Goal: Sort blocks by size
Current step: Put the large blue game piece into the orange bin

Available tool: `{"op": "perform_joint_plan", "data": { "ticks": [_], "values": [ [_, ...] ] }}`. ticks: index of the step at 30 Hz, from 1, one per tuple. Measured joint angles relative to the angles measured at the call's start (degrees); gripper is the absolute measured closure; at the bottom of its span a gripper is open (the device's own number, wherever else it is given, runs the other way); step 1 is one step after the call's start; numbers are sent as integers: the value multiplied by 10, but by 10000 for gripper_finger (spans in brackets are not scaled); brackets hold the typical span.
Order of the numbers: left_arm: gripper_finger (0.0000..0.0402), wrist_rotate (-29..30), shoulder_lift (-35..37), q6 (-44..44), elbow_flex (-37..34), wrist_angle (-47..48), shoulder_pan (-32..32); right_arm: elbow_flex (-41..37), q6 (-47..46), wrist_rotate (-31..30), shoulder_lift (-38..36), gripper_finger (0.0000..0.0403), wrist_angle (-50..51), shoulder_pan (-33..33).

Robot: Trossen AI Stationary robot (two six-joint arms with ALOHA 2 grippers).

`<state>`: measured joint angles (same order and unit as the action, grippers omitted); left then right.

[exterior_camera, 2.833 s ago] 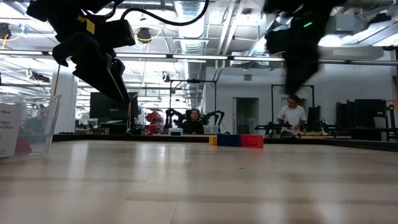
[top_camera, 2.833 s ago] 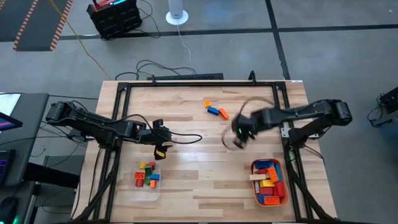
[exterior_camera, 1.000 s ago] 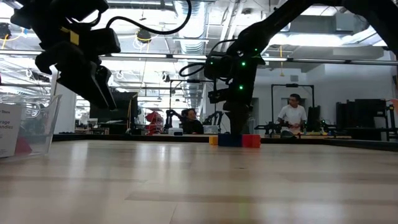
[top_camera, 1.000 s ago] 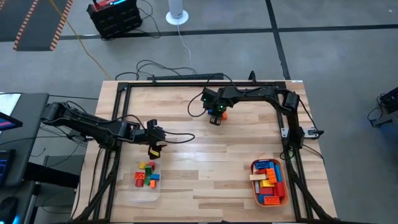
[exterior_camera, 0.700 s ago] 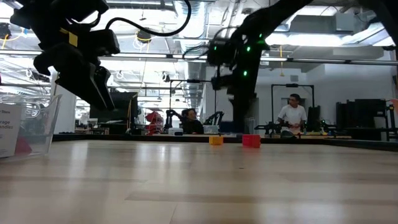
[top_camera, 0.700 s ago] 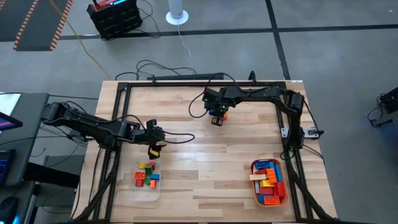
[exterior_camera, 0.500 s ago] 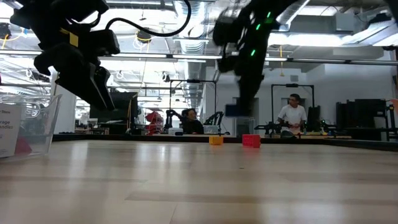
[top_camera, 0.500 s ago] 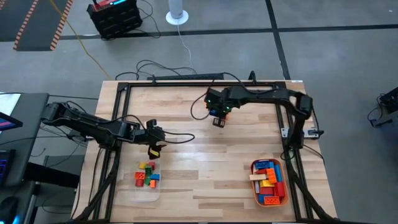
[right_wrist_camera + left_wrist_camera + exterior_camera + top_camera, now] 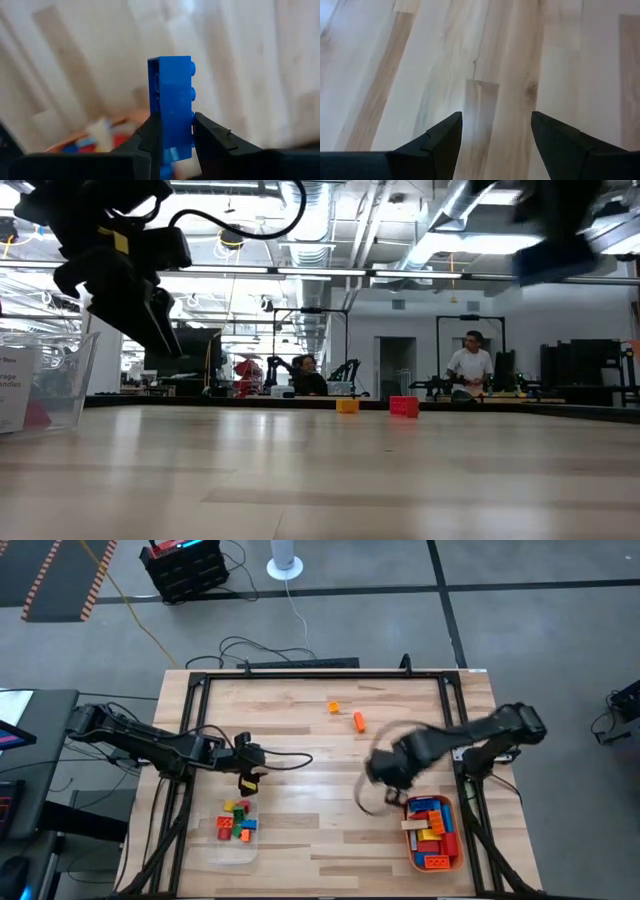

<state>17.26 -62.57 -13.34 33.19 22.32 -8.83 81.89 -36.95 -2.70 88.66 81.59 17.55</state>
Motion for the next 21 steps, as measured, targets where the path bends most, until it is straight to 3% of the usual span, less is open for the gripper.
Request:
{"op": "perform_joint_plan", "data": {
  "ticks": [9,15,21],
  "values": [
    [171,0,0,-15,0,-14,-22,0,-298,0,13,284,9,207],
    [171,0,0,-17,0,-13,-25,0,-430,63,44,284,6,254],
    [171,0,0,-6,0,-16,-25,0,-501,96,62,284,-4,276]
  ]
}}
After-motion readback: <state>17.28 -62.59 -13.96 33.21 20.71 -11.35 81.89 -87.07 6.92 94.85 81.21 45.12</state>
